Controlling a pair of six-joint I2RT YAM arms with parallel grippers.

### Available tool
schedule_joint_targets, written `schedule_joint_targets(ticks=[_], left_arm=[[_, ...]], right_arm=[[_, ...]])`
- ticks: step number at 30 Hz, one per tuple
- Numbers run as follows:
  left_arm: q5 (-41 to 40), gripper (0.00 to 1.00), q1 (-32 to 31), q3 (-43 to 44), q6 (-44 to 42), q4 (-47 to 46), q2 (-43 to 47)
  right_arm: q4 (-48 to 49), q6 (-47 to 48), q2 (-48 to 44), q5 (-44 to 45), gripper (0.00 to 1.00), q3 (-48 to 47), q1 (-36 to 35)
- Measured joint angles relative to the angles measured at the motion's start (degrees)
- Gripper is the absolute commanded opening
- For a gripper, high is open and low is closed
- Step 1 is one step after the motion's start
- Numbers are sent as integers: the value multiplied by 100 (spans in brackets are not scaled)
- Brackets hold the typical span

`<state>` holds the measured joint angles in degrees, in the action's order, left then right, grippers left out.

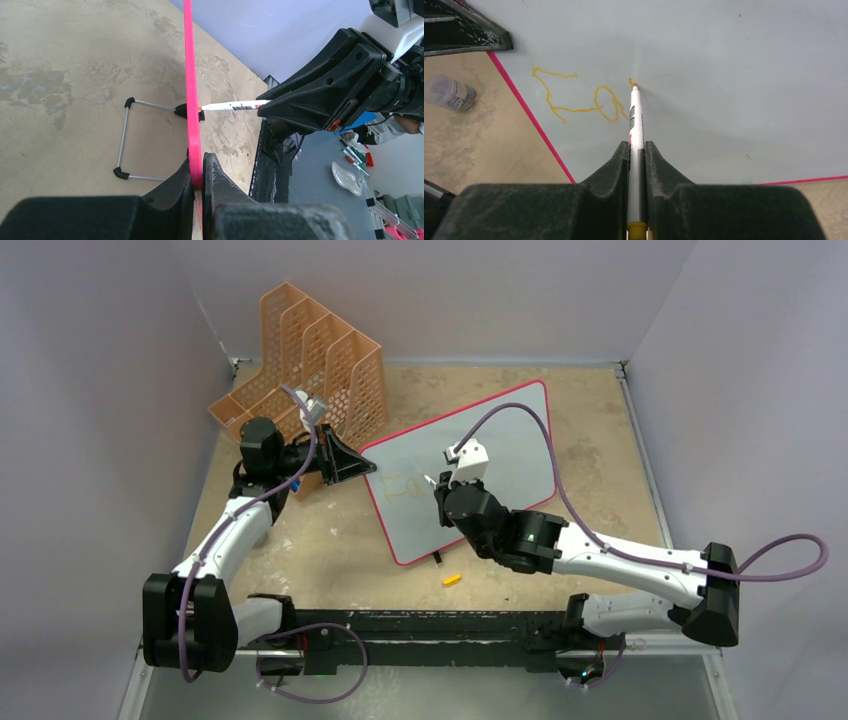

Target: Write a sentence on the whiteboard

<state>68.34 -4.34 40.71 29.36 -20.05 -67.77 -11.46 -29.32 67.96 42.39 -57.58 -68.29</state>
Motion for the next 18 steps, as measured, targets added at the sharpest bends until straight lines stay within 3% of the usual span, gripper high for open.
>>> schedule_joint_targets(ticks=[18], left_arm=[[4, 0, 0, 4, 0, 0, 0]], right_arm=[[-39, 52, -295, -153, 0, 184, 46]])
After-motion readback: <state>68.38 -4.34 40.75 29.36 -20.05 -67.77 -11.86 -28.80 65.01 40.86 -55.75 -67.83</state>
